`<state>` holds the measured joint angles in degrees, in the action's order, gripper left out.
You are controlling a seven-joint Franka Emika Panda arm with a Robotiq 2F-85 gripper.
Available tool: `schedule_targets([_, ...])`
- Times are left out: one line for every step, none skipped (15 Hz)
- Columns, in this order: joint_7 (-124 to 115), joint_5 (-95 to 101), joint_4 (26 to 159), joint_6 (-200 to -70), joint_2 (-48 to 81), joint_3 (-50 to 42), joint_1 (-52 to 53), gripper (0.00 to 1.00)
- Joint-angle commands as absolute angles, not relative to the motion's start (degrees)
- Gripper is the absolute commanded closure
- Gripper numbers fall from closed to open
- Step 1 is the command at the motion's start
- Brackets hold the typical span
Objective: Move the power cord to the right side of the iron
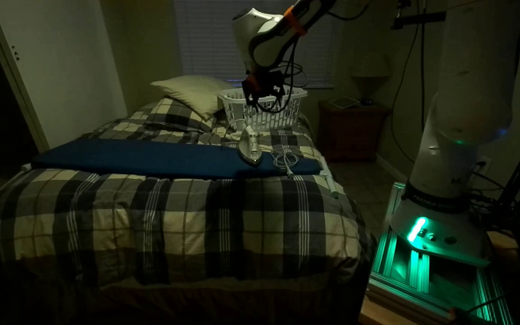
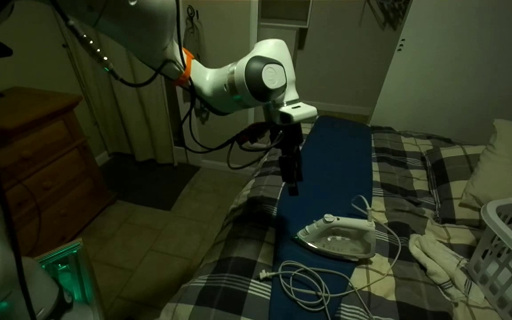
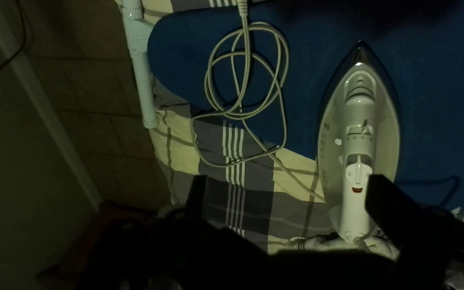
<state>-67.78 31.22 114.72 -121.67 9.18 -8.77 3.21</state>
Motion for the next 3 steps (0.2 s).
schedule_targets([-68.0, 31.67, 114.28, -120.91, 9.23, -7.46, 2.17, 0.0])
schedule_targets([-68.04, 31.8, 114.14, -120.75, 9.33, -7.44, 2.19, 0.0])
schedule_targets([-68.05, 31.87, 114.12, -120.73, 9.41, -7.45, 2.19, 0.0])
